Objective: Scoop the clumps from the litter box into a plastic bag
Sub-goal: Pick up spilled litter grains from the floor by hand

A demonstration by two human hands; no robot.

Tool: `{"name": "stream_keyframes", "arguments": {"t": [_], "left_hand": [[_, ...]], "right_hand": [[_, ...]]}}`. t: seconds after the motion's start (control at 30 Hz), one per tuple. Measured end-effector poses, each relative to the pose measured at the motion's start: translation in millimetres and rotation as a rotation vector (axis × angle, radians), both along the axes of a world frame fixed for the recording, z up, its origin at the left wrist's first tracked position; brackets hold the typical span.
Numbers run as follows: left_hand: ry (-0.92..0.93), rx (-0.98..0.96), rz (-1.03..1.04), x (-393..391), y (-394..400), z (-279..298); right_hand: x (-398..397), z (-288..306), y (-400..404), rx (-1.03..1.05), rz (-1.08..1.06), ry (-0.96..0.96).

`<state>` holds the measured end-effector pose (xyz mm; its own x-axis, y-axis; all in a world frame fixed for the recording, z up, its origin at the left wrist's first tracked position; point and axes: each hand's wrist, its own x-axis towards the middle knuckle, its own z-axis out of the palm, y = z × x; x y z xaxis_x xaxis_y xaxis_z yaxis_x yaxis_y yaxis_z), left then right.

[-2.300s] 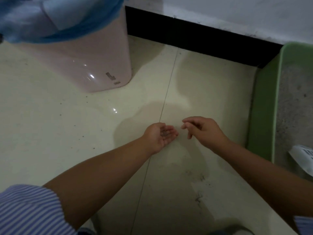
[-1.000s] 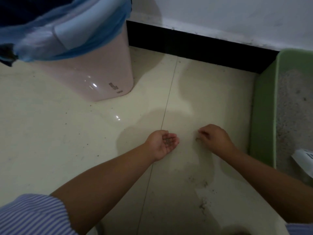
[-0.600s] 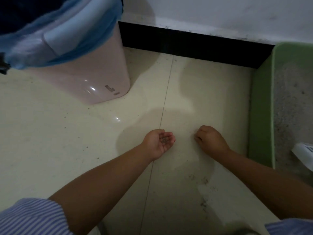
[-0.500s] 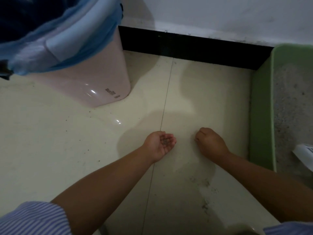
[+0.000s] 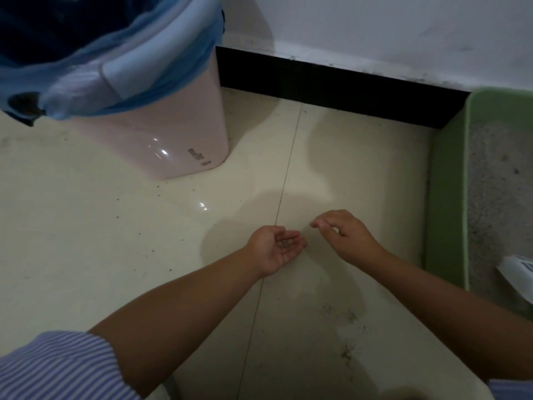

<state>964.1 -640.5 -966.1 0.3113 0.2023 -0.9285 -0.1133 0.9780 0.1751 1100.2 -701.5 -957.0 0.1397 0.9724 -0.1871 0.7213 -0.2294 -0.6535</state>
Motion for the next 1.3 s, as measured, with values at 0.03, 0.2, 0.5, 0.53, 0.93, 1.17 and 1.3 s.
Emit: {"name": "stream_keyframes", "arguments": {"t": [0.03,0.2,0.5,0.53,0.93,1.17,1.3], "left_hand": [[-0.008,-0.006,0.005,-1.1,0.7,-0.1],[-0.011,0.009,0.041,-2.3,5.7,3.8],[-0.234,0.294,0.208,17.7,77.5,123.7],[-0.261,0.334,0.233,18.2,84.6,142.7],[0.168,1.069,0.355,-36.9,175.2,262.2],[1.165,1.324,-1.215,-91.6,188.5,218.3],[1.194,1.235,-1.276,-98.5,175.6,216.1]], "right_hand": [[4.7,-1.5,0.7,-0.023,-0.023,-0.014],[23.1,-7.3,7.2,-0.125,-0.111,-0.145],[16.8,55.4,78.7,0.070,-0.176,-0.155],[15.0,65.4,87.9,0.109,-0.187,-0.130],[-62.2,172.0,179.3,0.602,0.048,-0.070],[-82.6,165.4,183.0,0.503,0.113,-0.176],[-80.7,165.7,179.5,0.491,0.098,-0.198]]}}
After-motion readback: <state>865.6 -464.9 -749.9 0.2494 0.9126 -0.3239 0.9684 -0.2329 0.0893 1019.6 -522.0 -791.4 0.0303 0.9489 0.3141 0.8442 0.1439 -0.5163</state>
